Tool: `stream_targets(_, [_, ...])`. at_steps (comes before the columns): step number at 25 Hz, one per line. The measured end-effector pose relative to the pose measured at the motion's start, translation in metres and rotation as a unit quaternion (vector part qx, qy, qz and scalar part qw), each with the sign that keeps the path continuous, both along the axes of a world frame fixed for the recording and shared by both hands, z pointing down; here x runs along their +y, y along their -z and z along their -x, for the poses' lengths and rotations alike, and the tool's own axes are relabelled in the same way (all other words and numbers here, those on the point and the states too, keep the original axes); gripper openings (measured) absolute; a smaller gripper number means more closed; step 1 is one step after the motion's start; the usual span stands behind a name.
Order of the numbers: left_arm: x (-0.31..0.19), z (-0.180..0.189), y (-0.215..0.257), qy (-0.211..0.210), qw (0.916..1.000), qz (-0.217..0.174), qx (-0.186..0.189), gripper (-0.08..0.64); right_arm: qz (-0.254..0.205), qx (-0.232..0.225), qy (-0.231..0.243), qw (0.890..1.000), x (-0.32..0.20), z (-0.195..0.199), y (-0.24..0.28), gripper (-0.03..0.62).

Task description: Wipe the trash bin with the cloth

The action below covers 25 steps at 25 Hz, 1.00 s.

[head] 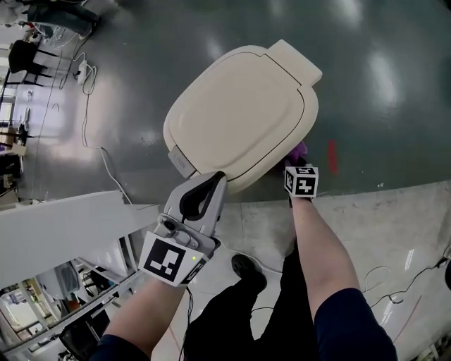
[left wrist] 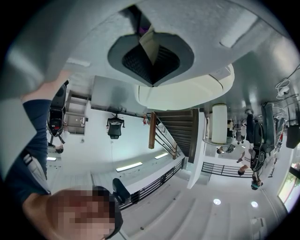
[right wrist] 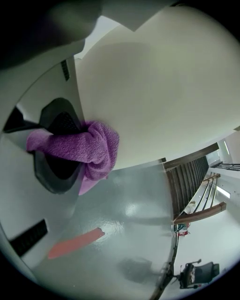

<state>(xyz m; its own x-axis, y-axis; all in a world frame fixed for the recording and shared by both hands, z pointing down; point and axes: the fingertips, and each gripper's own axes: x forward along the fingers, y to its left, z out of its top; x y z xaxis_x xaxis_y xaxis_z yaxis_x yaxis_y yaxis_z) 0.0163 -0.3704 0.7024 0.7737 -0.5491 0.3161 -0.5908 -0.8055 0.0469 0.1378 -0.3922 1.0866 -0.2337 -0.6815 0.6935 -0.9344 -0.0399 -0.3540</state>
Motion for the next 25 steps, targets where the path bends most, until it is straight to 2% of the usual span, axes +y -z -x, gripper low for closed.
stream_targets(3, [0.0, 0.001, 0.001, 0.007, 1.0, 0.0, 0.004, -0.012, -0.021, -0.015, 0.002, 1.0, 0.001, 0.004, 0.028, 0.077])
stream_targets(9, [0.001, 0.002, -0.004, 0.003, 0.9996, 0.018, -0.023, -0.012, -0.084, -0.053, -0.008, 0.995, 0.009, 0.012, 0.126, 0.077])
stream_targets(18, [0.0, 0.001, -0.003, -0.001, 0.999, 0.027, -0.037, -0.012, -0.175, -0.087, -0.011, 0.981, 0.017, 0.016, 0.267, 0.077])
stream_targets(21, [0.0, 0.001, -0.002, 0.0, 0.999, 0.029, -0.035, -0.012, -0.185, -0.095, -0.016, 0.978, 0.021, 0.021, 0.284, 0.077])
stream_targets(25, [0.0, 0.0, -0.002, 0.001, 0.9993, 0.029, -0.025, -0.012, -0.183, -0.081, -0.007, 0.98, 0.023, 0.032, 0.265, 0.077])
